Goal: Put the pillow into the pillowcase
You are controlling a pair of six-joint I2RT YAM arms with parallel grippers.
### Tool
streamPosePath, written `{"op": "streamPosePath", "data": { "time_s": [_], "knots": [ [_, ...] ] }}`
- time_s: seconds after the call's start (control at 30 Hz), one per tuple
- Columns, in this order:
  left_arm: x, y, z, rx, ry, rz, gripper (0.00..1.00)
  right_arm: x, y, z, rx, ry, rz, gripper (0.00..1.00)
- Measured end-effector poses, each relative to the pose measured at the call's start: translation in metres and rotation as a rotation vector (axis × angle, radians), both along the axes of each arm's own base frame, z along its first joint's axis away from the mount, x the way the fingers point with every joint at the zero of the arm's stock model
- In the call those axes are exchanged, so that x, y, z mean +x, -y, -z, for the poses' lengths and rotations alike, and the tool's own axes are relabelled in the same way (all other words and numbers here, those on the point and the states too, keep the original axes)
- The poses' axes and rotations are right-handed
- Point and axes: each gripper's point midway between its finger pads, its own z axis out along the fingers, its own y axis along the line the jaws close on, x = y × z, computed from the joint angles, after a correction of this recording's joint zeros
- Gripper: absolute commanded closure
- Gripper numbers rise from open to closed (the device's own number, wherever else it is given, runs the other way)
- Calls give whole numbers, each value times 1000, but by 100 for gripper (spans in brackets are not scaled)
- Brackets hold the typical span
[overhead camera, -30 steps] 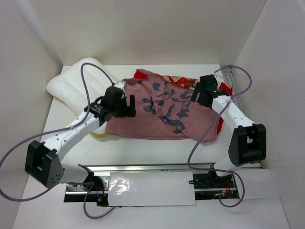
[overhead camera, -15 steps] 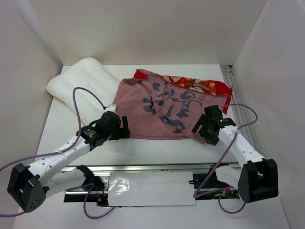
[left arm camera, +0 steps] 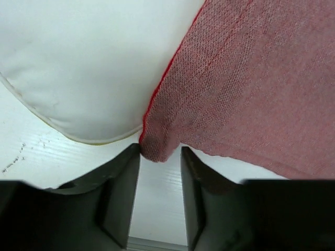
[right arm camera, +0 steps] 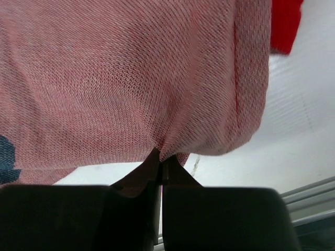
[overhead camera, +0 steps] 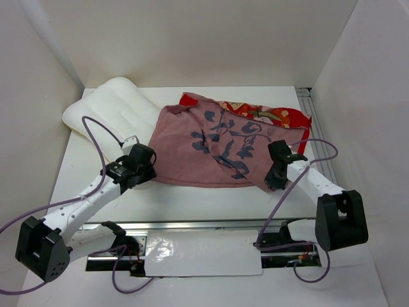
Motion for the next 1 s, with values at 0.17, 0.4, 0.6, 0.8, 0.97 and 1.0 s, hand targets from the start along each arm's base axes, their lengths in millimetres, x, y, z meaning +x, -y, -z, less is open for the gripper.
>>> {"op": "streamPosePath", "data": {
  "time_s": [0.17,0.4,0.6,0.8,0.97,1.0],
  "knots": [
    [5,1,-12,-30,69,18,100,34,-1,-30,-33,89,-34,100],
    [4,4,-25,-73,158,57,100,120,-5,-100,-57,277,-53,100],
    [7,7,-31,-78,188,84,100,187,-3,-65,-87,206,-92,52],
    [6,11,-30,-80,183,113,100,213,-1,-24,-124,111,-127,13],
    [7,13,-32,-87,190,125,100,170,14,-52,-189,140,-109,0],
    [7,13,-33,-89,192,127,100,158,19,-64,-200,162,-97,0]
  ]
}}
